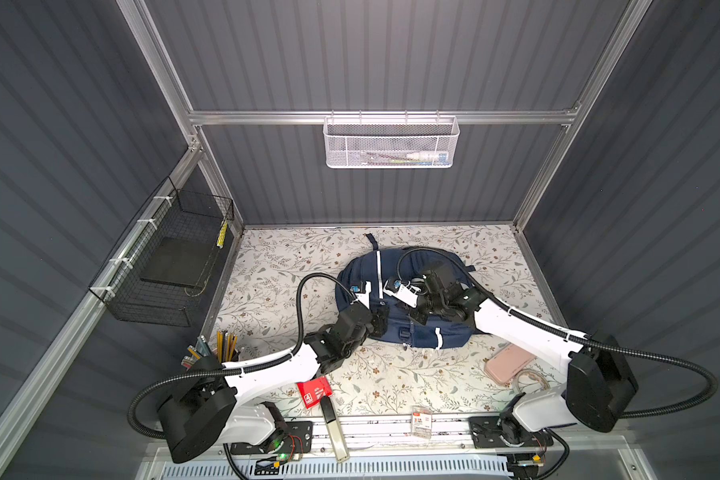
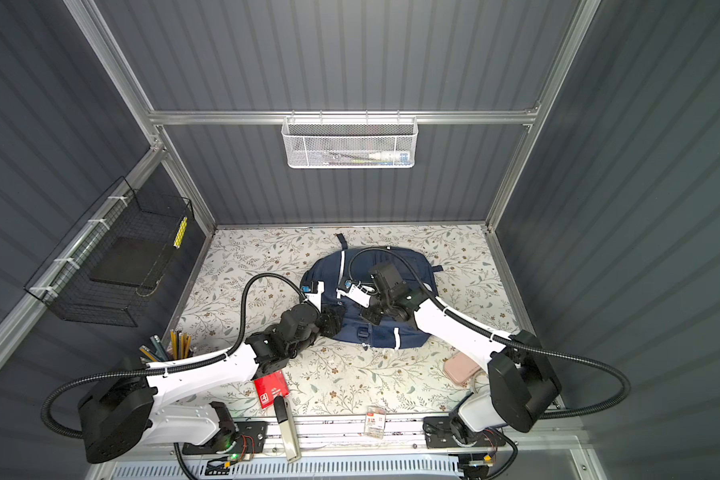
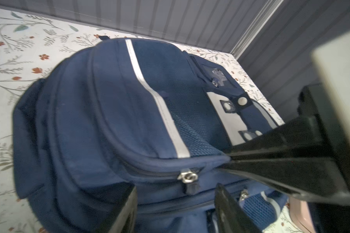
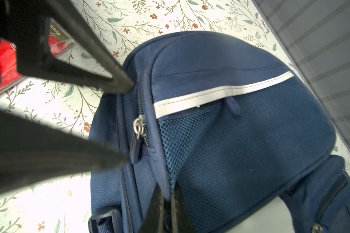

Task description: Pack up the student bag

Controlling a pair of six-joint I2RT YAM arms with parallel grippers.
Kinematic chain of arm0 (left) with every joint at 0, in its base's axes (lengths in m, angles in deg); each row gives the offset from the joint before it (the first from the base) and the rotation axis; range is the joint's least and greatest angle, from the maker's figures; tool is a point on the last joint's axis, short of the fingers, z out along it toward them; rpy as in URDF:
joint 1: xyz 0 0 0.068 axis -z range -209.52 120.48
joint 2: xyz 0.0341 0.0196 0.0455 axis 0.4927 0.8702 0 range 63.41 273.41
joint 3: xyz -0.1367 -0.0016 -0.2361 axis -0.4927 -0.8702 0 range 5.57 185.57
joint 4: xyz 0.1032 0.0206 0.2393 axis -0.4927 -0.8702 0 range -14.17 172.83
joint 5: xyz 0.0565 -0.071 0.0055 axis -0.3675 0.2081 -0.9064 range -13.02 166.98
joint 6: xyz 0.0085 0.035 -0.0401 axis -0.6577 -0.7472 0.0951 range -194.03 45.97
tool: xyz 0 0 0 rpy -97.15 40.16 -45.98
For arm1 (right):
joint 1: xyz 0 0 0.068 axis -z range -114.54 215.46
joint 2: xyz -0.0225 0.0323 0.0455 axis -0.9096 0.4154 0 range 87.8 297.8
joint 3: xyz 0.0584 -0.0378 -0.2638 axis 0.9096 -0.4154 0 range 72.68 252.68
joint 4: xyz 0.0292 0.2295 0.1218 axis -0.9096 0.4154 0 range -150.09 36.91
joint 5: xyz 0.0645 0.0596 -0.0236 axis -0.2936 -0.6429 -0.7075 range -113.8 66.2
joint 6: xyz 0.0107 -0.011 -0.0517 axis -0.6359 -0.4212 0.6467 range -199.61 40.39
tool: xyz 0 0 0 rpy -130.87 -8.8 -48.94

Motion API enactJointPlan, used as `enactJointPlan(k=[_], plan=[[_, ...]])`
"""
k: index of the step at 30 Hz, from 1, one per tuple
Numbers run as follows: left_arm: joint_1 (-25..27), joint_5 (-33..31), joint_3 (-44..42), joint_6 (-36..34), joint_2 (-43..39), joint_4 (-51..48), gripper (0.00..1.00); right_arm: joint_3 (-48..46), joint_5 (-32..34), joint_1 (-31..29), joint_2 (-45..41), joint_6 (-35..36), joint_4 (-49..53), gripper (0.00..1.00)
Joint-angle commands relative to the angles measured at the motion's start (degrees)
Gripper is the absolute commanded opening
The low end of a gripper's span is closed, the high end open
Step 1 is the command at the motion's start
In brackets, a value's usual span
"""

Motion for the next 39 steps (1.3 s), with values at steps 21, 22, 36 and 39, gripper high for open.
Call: enactJointPlan(k=[21, 22, 36, 39], plan=[[-0.8, -8.7, 8.2, -0.6, 1.3, -16.2, 0.07, -3.1, -2.3, -0.8, -0.1, -3.0, -3.8, 0.00], [-2.0, -5.6, 7.6, -0.5, 0.3, -15.9, 0.03, -3.3, -2.1, -0.8, -0.2, -3.0, -3.9, 0.00], [-11.5, 2.0, 4.0, -8.0, -1.9, -17.5, 0.00, -5.4, -0.5, -0.8, -1.4, -2.4, -4.7, 0.00], [-17.4, 10.3, 3.5, -9.1, -3.2, -15.8, 0.00, -6.5, 1.8, -0.7, -1.9, -1.2, -4.6, 0.00]])
